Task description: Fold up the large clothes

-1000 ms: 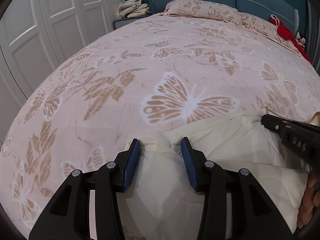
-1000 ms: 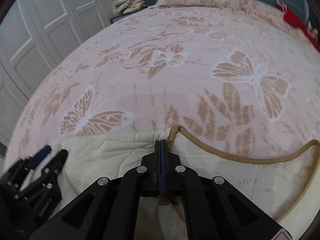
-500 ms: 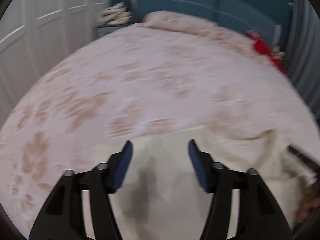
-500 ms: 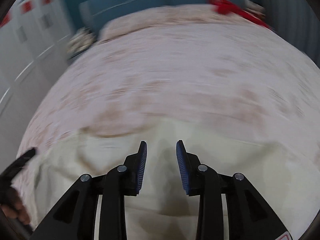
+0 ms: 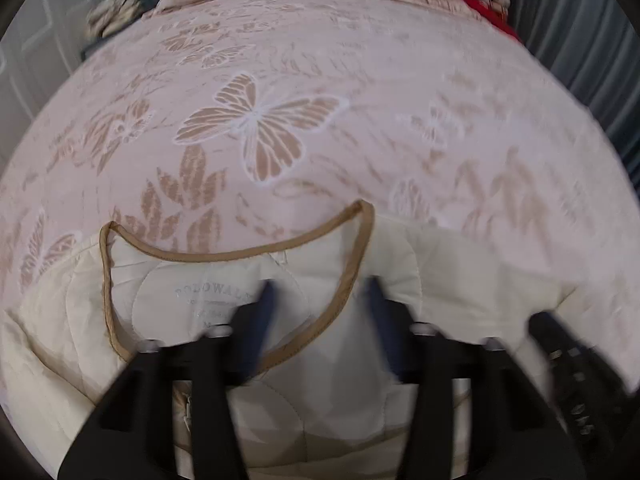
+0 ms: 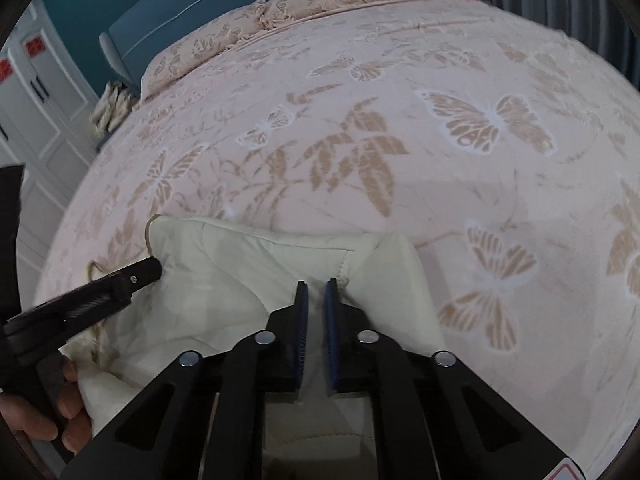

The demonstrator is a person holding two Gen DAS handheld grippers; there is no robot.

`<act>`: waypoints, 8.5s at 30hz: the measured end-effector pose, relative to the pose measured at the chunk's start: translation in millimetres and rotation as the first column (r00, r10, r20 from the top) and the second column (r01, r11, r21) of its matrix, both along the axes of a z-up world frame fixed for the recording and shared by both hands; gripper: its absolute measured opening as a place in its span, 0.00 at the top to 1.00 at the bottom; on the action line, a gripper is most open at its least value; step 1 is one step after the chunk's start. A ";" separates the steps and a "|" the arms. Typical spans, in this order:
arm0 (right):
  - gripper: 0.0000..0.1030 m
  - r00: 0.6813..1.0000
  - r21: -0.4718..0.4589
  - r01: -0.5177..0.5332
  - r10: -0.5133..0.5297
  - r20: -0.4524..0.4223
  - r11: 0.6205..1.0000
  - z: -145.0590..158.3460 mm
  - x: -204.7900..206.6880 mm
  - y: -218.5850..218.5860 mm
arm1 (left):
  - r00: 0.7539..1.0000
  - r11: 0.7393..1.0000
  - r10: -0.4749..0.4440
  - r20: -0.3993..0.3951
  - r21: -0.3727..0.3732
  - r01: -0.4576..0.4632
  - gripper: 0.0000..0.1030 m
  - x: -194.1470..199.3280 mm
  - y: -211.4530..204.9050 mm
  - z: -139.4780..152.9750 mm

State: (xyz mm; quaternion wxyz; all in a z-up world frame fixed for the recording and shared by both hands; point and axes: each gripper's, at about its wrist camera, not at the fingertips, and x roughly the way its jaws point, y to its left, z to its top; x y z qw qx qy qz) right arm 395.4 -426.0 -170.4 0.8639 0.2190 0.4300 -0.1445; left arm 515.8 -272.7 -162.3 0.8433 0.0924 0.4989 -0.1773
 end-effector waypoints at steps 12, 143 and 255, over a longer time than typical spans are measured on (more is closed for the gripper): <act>1.00 0.997 -0.215 -0.037 0.022 -0.075 0.976 -6.2 10.7 13.3 | 0.986 0.995 -0.071 0.151 0.083 0.059 0.81 -23.4 -4.2 -9.3; 0.96 0.925 -0.071 -0.269 0.238 -0.296 0.960 72.5 -482.3 133.6 | 0.985 0.990 0.126 -0.117 -0.052 -0.133 0.97 -471.9 426.6 91.8; 0.67 0.990 -0.143 0.117 -0.126 -0.057 0.983 37.7 -230.2 42.0 | 0.911 0.913 0.398 0.109 0.050 -0.405 0.67 -202.3 365.7 29.3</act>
